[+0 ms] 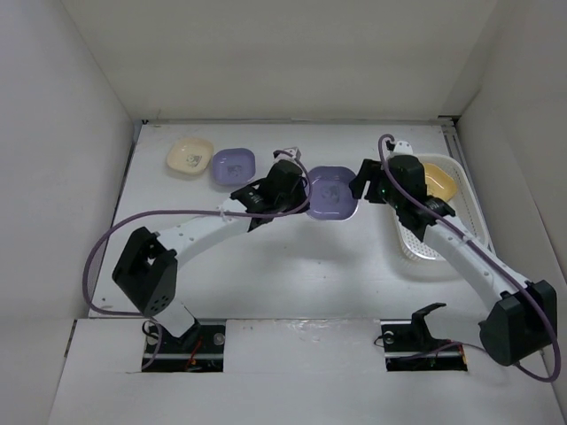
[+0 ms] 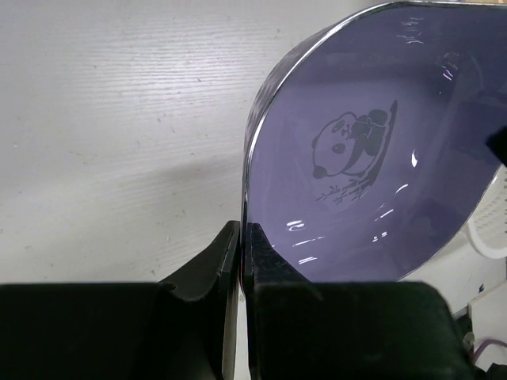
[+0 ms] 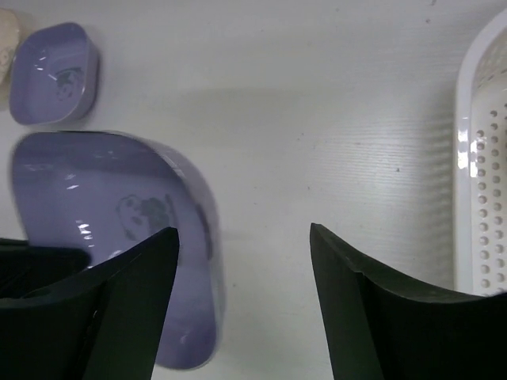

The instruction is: Place the plates into the plastic bin on the countertop

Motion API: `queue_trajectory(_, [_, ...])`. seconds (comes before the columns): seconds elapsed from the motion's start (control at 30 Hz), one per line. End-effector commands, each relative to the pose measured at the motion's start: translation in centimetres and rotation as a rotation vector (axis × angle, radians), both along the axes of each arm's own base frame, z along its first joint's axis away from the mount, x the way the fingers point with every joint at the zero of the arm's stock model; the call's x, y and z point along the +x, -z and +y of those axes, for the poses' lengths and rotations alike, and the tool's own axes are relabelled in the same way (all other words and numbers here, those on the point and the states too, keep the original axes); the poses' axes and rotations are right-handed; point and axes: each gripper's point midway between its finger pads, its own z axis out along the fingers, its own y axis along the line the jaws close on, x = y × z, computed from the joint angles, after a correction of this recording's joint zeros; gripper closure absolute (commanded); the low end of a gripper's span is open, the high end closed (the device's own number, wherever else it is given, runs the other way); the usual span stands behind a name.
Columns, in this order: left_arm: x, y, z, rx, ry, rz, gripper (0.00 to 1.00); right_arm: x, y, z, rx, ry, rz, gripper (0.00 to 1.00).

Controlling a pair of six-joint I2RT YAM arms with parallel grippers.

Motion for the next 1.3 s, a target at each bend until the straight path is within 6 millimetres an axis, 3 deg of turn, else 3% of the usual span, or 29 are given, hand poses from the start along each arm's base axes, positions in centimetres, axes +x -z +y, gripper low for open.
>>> queue_trajectory(0.0, [-0.2, -6.0, 0.6, -0.106, 0.002, -0.126, 1.00, 1.8, -3.3, -0.2, 0.014, 0.045, -0.104, 0.28])
queue_trajectory(0.17, [0.0, -7.2, 1.6, -0.097, -0.022, -0.174, 1.00, 1.7, -3.2, 2.0, 0.060, -0.027, -0.098, 0.30])
queue_trajectory(0.23, [0.0, -8.0, 1.6, -0.110, -0.022, -0.186, 1.00, 1.9, -2.1, 2.7, 0.055, -0.046, -0.074, 0.38])
queue_trajectory(0.27, [0.0, -8.0, 1.6, -0.110, -0.022, -0.186, 1.00, 1.8, -2.1, 3.1, 0.055, -0.056, -0.073, 0.47])
queue_trajectory(0.3, [0.1, -8.4, 1.5, -0.117, -0.023, -0.193, 1.00, 1.8, -1.6, 3.3, 0.055, -0.065, -0.060, 0.64])
queue_trajectory(0.33, [0.1, -8.4, 1.5, -0.117, -0.023, -0.193, 1.00, 1.8, -1.6, 3.4, 0.065, -0.060, -0.057, 1.00])
queue_trajectory(0.4, [0.2, -8.8, 1.8, -0.116, -0.038, -0.206, 0.81, 2.1, -1.6, 2.8, 0.052, -0.030, -0.063, 1.00])
queue_trajectory(0.43, [0.3, -8.8, 2.0, -0.112, -0.047, -0.210, 0.57, 2.0, -2.2, 2.6, 0.054, -0.021, -0.077, 1.00])
queue_trajectory(0.47, [0.5, -8.8, 2.1, -0.108, -0.057, -0.214, 0.40, 2.0, -2.8, 2.1, 0.060, -0.011, -0.091, 1.00])
queue_trajectory(0.53, [1.2, -9.1, 2.8, -0.102, -0.116, -0.235, 0.01, 2.6, -2.9, 0.0, 0.054, 0.051, -0.099, 1.00])
queue_trajectory(0.7, [2.6, -9.4, 5.8, -0.080, -0.223, -0.241, 0.00, 4.4, -2.7, -7.9, 0.087, 0.264, -0.066, 1.00])
queue_trajectory(0.73, [3.0, -9.4, 6.8, -0.066, -0.259, -0.251, 0.00, 4.8, -2.7, -11.6, 0.088, 0.373, -0.071, 1.00])
queue_trajectory(0.77, [2.7, -9.1, 7.4, -0.057, -0.273, -0.256, 0.00, 5.0, -2.7, -13.5, 0.093, 0.432, -0.073, 1.00])
queue_trajectory(0.83, [2.7, -8.6, 8.6, -0.038, -0.330, -0.256, 0.00, 5.2, -1.8, -16.8, 0.132, 0.535, -0.050, 1.00])
queue_trajectory(0.87, [2.6, -8.3, 9.1, -0.029, -0.349, -0.250, 0.00, 5.2, -1.2, -20.1, 0.134, 0.612, -0.046, 1.00])
queue_trajectory(0.9, [2.4, -7.6, 9.6, -0.011, -0.368, -0.238, 0.00, 5.3, 0.1, -21.4, 0.151, 0.650, -0.012, 1.00])
queue_trajectory(0.97, [2.3, -6.9, 10.8, 0.016, -0.403, -0.229, 0.00, 5.6, 0.8, -24.5, 0.167, 0.724, -0.004, 1.00])
queue_trajectory(1.1, [2.4, -5.7, 12.8, 0.018, -0.425, -0.199, 0.00, 5.9, 3.1, -27.7, 0.224, 0.831, 0.039, 1.00])
queue_trajectory(1.13, [2.8, -5.2, 13.6, 0.019, -0.441, -0.189, 0.00, 6.0, 4.1, -27.8, 0.223, 0.834, 0.064, 1.00])
queue_trajectory(1.27, [2.8, -5.0, 14.2, 0.009, -0.429, -0.191, 0.00, 6.5, 5.0, -28.3, 0.236, 0.868, 0.070, 1.00])
